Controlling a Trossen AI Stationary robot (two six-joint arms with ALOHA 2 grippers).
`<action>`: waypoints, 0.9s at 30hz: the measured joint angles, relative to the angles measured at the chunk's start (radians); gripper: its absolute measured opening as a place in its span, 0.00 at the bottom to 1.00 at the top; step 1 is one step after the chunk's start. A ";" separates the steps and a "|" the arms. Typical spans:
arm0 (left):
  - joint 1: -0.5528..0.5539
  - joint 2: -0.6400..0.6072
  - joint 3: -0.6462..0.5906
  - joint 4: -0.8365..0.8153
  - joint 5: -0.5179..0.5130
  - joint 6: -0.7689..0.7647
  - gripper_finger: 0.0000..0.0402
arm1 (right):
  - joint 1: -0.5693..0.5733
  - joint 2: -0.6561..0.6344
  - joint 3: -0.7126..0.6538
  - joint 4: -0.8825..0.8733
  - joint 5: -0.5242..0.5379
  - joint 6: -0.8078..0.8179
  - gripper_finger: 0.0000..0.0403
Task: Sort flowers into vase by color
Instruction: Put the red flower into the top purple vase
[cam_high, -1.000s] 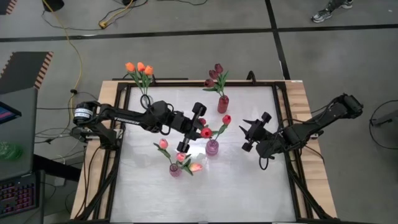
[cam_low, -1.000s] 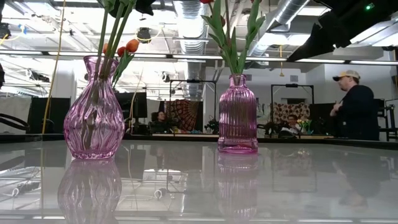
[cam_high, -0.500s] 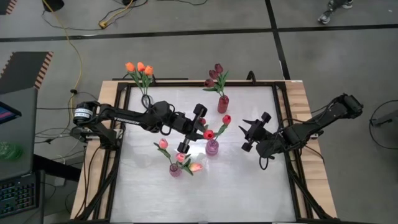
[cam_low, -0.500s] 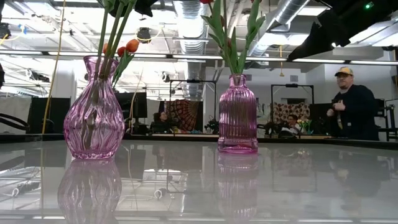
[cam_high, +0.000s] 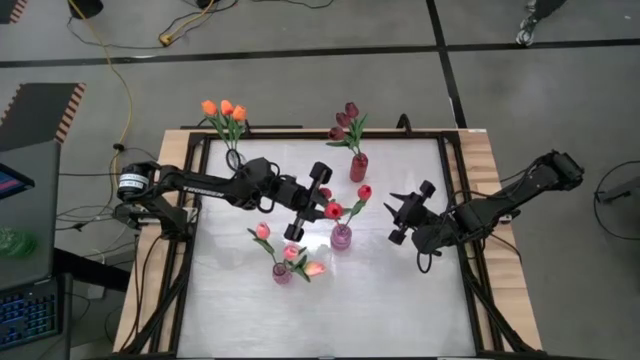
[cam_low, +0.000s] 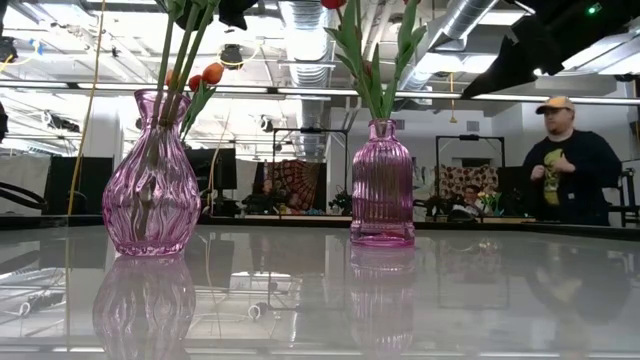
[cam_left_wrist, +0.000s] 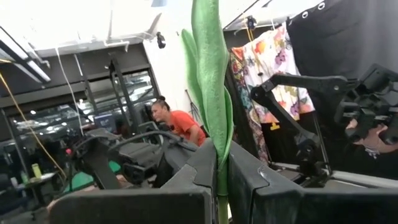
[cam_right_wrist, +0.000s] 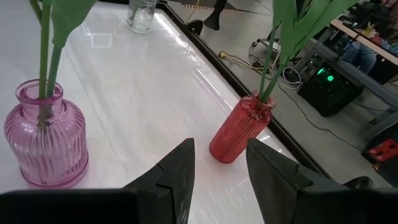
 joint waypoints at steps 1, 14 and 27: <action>0.002 0.000 0.000 -0.001 0.002 0.000 0.01 | 0.000 0.000 0.000 -0.001 -0.004 0.000 0.42; 0.059 0.001 0.000 0.035 0.073 -0.096 0.01 | 0.000 0.000 0.000 -0.003 -0.008 -0.002 0.42; 0.083 -0.075 -0.162 0.203 0.036 -0.129 0.00 | 0.000 0.000 0.000 -0.002 -0.009 -0.002 0.42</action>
